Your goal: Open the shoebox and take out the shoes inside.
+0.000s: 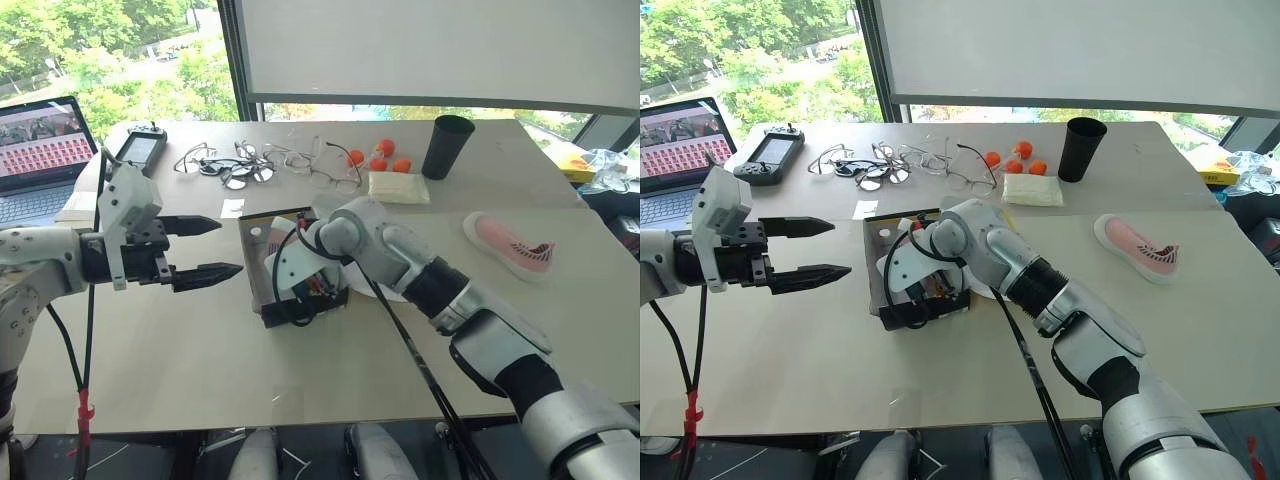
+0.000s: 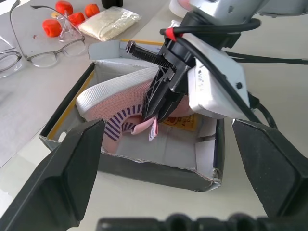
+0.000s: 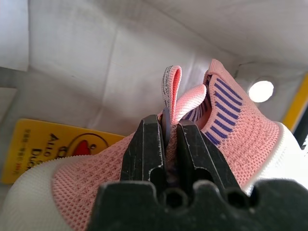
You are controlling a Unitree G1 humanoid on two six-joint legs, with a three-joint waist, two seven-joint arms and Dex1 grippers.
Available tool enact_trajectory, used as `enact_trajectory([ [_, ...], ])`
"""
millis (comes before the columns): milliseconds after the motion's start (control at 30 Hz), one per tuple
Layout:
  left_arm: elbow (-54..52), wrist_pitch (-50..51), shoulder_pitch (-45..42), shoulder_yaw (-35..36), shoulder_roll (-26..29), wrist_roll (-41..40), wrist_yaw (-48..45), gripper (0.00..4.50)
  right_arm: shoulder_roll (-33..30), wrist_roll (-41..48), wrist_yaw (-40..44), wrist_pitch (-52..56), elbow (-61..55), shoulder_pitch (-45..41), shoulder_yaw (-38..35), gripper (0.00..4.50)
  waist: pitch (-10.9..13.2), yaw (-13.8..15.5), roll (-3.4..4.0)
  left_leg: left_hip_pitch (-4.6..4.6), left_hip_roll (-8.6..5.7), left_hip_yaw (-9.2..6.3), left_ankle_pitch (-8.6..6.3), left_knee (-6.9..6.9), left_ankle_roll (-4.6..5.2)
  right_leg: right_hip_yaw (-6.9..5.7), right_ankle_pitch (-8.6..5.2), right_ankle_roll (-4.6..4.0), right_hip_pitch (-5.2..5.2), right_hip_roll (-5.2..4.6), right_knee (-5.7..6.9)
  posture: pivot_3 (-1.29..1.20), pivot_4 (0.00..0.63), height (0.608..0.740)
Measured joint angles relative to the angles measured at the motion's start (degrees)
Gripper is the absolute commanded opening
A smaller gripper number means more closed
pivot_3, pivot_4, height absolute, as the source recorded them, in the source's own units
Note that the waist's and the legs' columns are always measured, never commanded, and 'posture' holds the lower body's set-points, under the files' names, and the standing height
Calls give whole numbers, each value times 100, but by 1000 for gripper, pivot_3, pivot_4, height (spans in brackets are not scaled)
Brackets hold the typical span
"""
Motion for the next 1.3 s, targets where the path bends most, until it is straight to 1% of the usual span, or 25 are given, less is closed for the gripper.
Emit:
enact_trajectory([
  [200,84,-162,-60,-86,-71,99,-28,4500,-87,-252,84,-54,-86,-21,63,23,0,13,0,-10,-3,-2,0,1,0,-2,0,0,-4,-3,-5,0,150,724],
  [300,130,-212,-91,-156,-134,111,-34,4500,-299,-275,276,-49,-240,-21,51,23,1,18,0,-10,-3,-3,0,1,0,-2,0,0,-3,-3,-5,0,150,724],
  [433,190,-251,-207,-251,-222,172,-89,4500,-340,-237,487,9,-329,-78,-39,23,1,6,0,-10,-3,-3,0,1,0,-3,0,0,-4,-2,-3,0,150,724],
  [633,263,-367,-332,-459,-393,231,-157,4500,-331,-26,718,262,-317,-424,-423,23,1,3,0,-10,-2,-4,0,0,0,-4,0,0,-4,-2,-4,0,150,724],
  [767,287,-437,-410,-509,-498,277,-155,4500,-297,357,1144,873,-287,-529,-733,23,2,16,0,-11,-3,-4,0,3,0,-4,0,-1,-2,-3,-3,0,150,724],
  [867,314,-452,-448,-646,-576,316,-161,4500,-342,761,1391,1395,-281,-729,-1147,23,2,19,1,-12,-4,-6,0,3,0,-5,0,-1,-3,-3,-3,0,150,724],
  [933,384,-468,-555,-742,-653,347,-180,4500,-529,1011,1432,1712,-245,-940,-1516,23,2,25,1,-12,-4,-7,0,2,0,-7,0,-1,-2,-4,-4,0,150,724],
  [1100,552,-485,-785,-910,-727,446,-275,4500,-1310,1459,1485,2636,-283,-1029,-2295,23,3,123,1,-16,-7,-5,0,3,0,-9,0,0,-2,-7,-9,0,150,724],
  [1167,664,-493,-856,-980,-736,492,-349,4500,-1734,1682,1495,3187,-420,-890,-2728,23,3,148,1,-16,-7,-4,0,1,0,-8,0,-1,-3,-7,-10,0,150,724],
  [1233,690,-503,-929,-1076,-765,544,-394,4500,-2028,1884,1488,3543,-601,-627,-3043,23,3,148,1,-16,-6,-4,0,1,0,-8,0,-1,-1,-7,-11,0,150,724],
  [1267,751,-545,-1024,-1166,-807,572,-449,4500,-2210,2133,1420,3707,-824,-222,-3411,23,3,148,1,-15,-6,-3,0,1,0,-7,0,-1,0,-7,-12,0,150,724],
  [1300,781,-581,-1039,-1170,-811,595,-476,4500,-2273,2285,1382,3759,-884,15,-3609,23,3,150,0,-16,-6,-5,0,5,0,-9,-1,0,3,-6,-12,0,150,724],
])
